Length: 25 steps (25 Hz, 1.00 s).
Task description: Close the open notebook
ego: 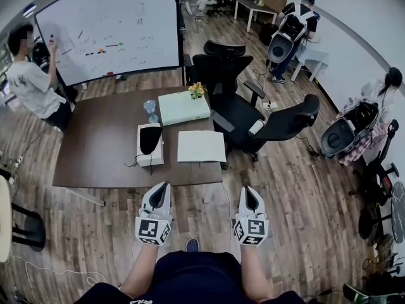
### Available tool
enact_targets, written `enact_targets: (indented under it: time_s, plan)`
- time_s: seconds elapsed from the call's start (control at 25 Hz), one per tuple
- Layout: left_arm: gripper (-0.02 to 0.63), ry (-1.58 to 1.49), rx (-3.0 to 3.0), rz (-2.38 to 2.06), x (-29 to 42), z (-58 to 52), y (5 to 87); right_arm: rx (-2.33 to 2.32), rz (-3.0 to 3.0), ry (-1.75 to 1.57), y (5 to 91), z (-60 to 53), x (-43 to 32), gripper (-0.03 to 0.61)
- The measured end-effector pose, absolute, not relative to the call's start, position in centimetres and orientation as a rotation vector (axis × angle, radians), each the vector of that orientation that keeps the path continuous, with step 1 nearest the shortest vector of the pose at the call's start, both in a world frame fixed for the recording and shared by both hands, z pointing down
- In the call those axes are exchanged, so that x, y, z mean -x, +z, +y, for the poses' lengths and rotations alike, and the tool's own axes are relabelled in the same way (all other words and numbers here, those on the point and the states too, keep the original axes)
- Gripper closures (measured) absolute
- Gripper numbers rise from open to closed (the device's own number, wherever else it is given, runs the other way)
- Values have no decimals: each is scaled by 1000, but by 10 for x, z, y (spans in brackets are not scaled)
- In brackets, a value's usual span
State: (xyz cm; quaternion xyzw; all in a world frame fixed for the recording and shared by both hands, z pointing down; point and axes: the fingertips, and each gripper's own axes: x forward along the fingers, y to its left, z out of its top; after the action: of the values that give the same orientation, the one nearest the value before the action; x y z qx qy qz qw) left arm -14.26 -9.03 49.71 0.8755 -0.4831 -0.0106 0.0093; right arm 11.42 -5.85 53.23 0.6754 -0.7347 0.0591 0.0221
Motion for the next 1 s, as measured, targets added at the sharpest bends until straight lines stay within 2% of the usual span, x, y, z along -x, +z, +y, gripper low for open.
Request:
enact_targets:
  time_s: [0.56, 1.0]
  plan:
    - [621, -32, -2724, -1433, 140, -153, 513, -2101, -2238, 220, 541, -110, -110, 571]
    - [621, -15, -2703, -1523, 130, -226, 519, -2043, -2293, 195, 544, -199, -127, 571]
